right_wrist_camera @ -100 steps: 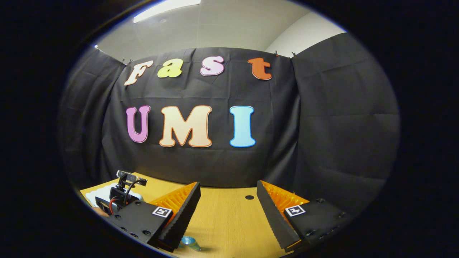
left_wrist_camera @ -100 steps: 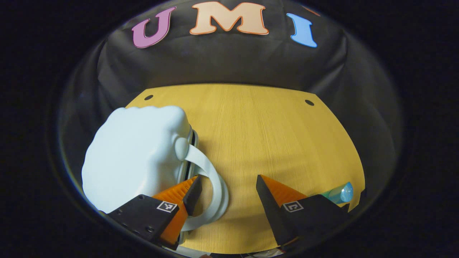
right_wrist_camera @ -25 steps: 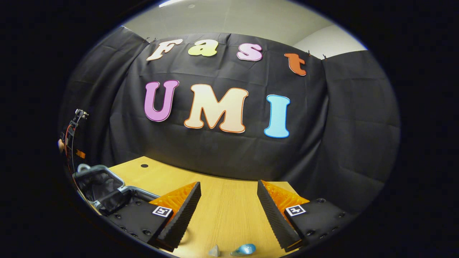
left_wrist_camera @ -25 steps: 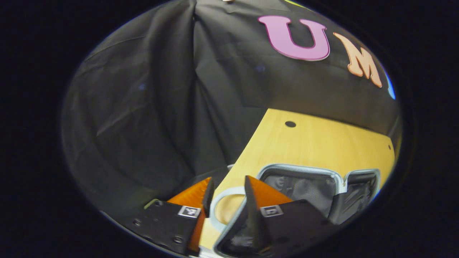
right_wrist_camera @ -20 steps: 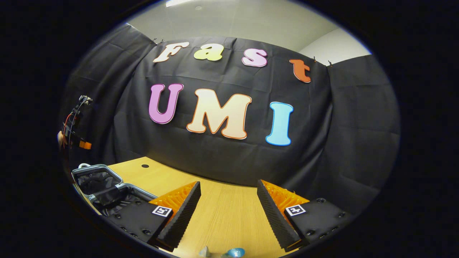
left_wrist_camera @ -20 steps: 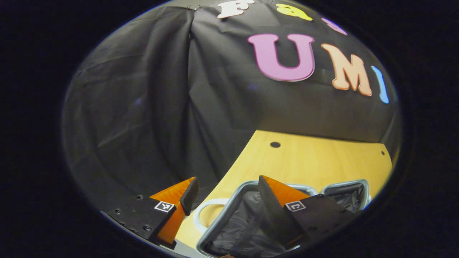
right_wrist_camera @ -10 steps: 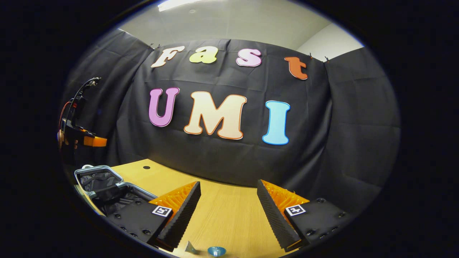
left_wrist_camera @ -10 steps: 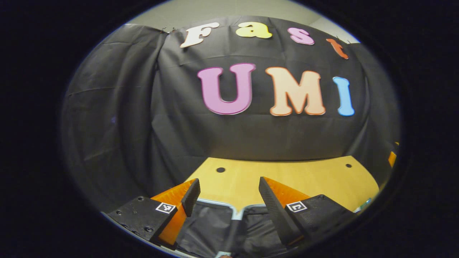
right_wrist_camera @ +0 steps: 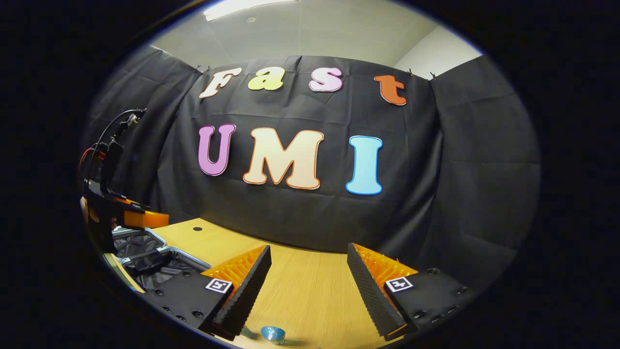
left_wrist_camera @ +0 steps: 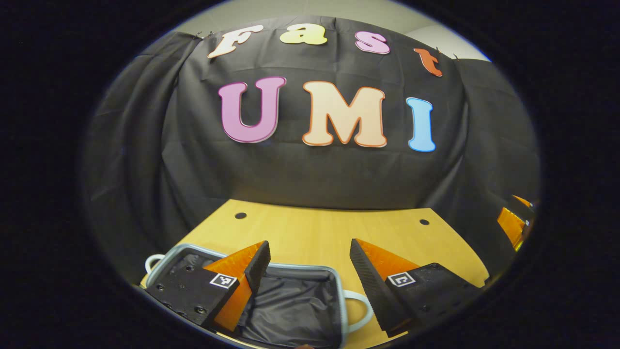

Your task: First open the suitcase, pack the skin care products into it, and then close the suitcase.

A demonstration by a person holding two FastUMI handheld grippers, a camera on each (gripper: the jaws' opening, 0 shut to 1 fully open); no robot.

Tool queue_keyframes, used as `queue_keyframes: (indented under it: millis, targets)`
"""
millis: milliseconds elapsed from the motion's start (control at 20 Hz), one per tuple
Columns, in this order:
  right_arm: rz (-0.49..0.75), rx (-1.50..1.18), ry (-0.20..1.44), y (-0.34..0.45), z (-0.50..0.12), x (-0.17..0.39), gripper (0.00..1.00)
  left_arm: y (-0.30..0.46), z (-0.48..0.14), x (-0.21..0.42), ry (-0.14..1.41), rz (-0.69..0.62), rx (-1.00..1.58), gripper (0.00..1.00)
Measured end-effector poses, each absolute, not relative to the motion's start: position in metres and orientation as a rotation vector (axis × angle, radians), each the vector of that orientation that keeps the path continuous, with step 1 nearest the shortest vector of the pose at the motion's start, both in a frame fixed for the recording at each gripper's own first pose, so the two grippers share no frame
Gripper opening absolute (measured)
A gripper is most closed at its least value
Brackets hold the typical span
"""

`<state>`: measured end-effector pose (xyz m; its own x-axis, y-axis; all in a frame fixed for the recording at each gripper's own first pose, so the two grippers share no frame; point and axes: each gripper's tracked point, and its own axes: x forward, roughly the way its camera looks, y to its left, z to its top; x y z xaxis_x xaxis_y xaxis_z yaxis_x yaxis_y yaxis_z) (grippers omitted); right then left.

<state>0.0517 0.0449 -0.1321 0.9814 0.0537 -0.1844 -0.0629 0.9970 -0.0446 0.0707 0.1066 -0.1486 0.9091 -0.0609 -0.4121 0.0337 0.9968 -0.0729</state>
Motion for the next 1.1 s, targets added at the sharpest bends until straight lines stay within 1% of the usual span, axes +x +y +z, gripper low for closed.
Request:
queue_keyframes:
  millis: [750, 800, 1000, 1050, 1100]
  targets:
    - [0.145, -0.04, 0.257, 0.017, -0.165, 0.032, 0.99, -0.07, -0.228, 0.002, 0.661, -0.262, -0.149, 0.96]
    - [0.15, -0.043, 0.259, 0.014, -0.165, 0.031, 0.99, -0.046, -0.242, -0.025, 0.674, -0.274, -0.148, 0.96]
    - [0.16, -0.052, 0.259, 0.002, -0.168, 0.028, 0.99, -0.068, -0.268, -0.041, 0.721, -0.297, -0.121, 0.94]
    - [0.161, -0.051, 0.262, 0.0, -0.169, 0.027, 0.99, -0.071, -0.275, -0.043, 0.733, -0.296, -0.124, 0.89]
    - [0.164, -0.05, 0.265, -0.002, -0.17, 0.027, 0.99, -0.074, -0.283, -0.045, 0.746, -0.295, -0.129, 0.94]
